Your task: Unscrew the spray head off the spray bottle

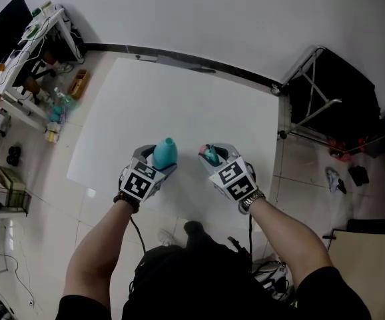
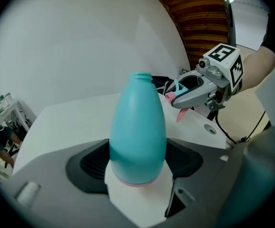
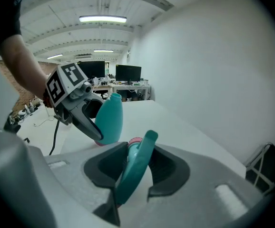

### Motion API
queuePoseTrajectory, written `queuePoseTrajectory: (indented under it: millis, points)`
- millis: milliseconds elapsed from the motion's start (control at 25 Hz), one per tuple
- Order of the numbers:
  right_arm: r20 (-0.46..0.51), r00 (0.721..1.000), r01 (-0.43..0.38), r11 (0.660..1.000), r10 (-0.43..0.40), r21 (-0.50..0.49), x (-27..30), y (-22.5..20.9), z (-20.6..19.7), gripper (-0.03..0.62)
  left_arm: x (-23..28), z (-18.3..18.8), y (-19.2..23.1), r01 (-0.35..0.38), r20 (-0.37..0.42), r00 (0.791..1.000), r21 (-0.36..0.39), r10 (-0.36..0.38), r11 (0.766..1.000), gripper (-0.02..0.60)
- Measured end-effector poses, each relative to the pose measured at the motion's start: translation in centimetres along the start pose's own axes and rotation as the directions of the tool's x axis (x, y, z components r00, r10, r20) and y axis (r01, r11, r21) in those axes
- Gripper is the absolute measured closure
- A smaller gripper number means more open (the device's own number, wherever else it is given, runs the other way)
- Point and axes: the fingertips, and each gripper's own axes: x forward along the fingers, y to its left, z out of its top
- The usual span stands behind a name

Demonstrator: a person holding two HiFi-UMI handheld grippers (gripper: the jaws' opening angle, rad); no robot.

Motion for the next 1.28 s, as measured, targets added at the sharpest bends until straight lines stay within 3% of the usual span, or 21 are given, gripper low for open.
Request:
queuePoseTrajectory:
  millis: [240, 640, 960, 1280]
  points:
    - [-0.008, 0.999, -0.041, 0.988, 0.042, 0.148, 2.0, -0.9, -1.3, 0.473, 1.6, 0.9, -0.6, -0.01, 0.033, 0.999, -0.005, 0.011, 1.0, 0.195]
    - [-0.002, 0.993, -0.107, 0.92, 0.116, 0.378, 4.7, -1.7, -3.4, 0.473, 3.9, 1.5, -0.4, -0.023, 0.063, 0.998, -0.03, 0.025, 0.999, 0.196]
    - [0.001, 0.987, -0.144, 0.891, 0.159, 0.43, 6.3, -1.9, -4.4, 0.473, 4.8, 1.5, 0.0, -0.047, 0.068, 0.997, -0.017, 0.048, 0.999, 0.195]
    - [0.024, 0.985, -0.167, 0.906, 0.171, 0.389, 7.2, -2.1, -4.1, 0.467, 5.6, 1.5, 0.4, -0.06, 0.066, 0.996, -0.014, 0.061, 0.998, 0.187]
